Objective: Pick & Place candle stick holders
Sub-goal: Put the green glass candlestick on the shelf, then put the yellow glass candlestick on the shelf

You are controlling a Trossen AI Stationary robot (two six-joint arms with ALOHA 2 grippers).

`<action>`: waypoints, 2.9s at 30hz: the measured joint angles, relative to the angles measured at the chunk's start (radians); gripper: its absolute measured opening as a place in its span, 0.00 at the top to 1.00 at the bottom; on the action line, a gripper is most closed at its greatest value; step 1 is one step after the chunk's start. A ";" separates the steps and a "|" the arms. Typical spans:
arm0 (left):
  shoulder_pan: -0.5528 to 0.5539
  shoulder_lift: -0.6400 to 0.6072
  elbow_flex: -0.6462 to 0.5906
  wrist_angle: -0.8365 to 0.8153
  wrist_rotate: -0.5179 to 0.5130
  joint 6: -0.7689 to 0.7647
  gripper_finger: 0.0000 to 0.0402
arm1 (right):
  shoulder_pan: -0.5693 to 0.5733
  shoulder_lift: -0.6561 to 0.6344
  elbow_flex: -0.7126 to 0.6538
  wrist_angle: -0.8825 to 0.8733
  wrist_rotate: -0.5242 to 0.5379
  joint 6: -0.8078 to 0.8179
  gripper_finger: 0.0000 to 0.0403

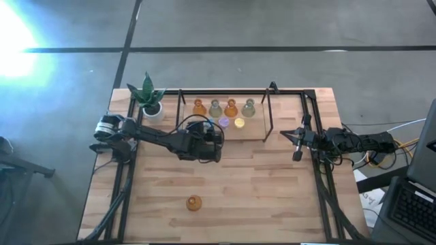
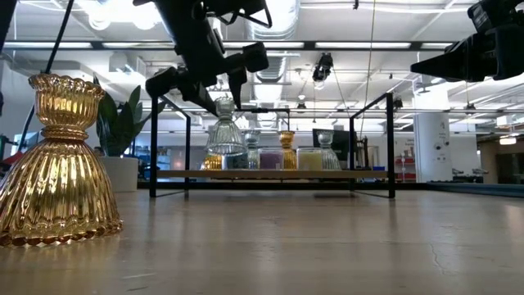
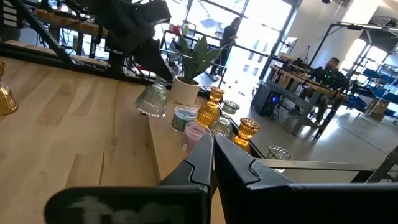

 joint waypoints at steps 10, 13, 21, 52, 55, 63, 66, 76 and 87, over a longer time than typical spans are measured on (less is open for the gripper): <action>0.002 0.000 0.003 -0.062 0.023 -0.042 0.57 | 0.000 0.000 0.000 0.000 0.000 0.000 0.98; 0.009 0.000 0.003 -0.124 0.009 -0.073 0.57 | 0.000 0.000 0.000 0.000 0.000 0.000 0.98; 0.029 0.006 -0.028 -0.138 -0.015 -0.102 0.57 | 0.000 0.000 0.000 0.000 0.000 0.000 0.98; 0.055 0.064 -0.062 -0.160 -0.093 -0.166 0.57 | 0.000 0.000 0.000 0.000 0.000 0.000 0.98; 0.056 0.064 -0.062 -0.160 -0.093 -0.167 0.57 | 0.000 0.000 0.000 0.000 0.000 0.000 0.98; 0.056 0.064 -0.062 -0.158 -0.091 -0.167 0.49 | 0.000 0.000 0.000 0.000 0.000 0.000 0.98; 0.056 0.064 -0.062 -0.156 -0.092 -0.166 0.47 | 0.000 0.000 0.000 0.000 0.000 0.000 0.98; 0.055 0.052 -0.061 -0.156 -0.090 -0.167 0.46 | 0.000 0.000 0.000 0.000 0.000 0.000 0.98; 0.055 0.019 0.008 -0.171 -0.128 -0.035 0.46 | 0.000 0.000 0.000 0.000 0.000 0.000 0.98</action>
